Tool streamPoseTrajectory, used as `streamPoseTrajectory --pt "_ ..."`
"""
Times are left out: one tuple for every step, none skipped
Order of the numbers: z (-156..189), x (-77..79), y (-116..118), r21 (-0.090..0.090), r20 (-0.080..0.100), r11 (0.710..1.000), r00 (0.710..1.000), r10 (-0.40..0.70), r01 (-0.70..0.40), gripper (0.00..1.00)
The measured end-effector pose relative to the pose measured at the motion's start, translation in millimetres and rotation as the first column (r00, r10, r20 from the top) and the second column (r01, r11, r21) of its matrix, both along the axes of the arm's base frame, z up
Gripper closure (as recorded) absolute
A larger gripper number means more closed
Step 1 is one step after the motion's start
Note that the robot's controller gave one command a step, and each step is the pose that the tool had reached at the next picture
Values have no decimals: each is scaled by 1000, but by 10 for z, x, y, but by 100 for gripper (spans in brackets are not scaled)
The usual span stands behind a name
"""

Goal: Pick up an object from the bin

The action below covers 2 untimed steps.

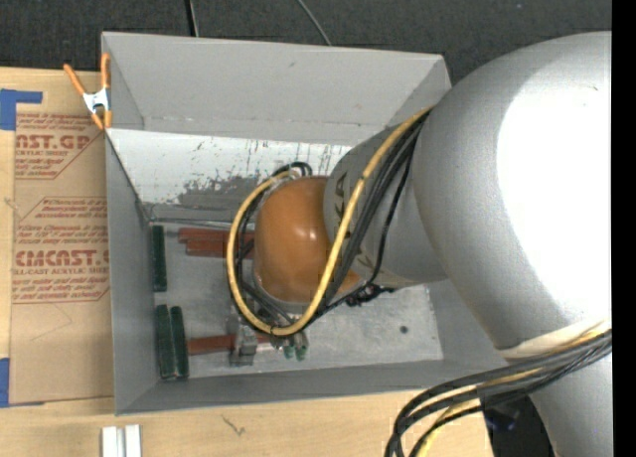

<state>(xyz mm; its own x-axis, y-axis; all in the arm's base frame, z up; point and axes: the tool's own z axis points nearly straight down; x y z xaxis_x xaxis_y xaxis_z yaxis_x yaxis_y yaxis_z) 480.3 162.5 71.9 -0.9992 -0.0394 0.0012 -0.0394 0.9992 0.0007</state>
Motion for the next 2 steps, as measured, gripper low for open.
streamPoseTrajectory --pt "85 -18 -5 -2 -7 1000 1000 0 0 100" --pt "1135 0 0 0 0 1000 1000 0 0 100"
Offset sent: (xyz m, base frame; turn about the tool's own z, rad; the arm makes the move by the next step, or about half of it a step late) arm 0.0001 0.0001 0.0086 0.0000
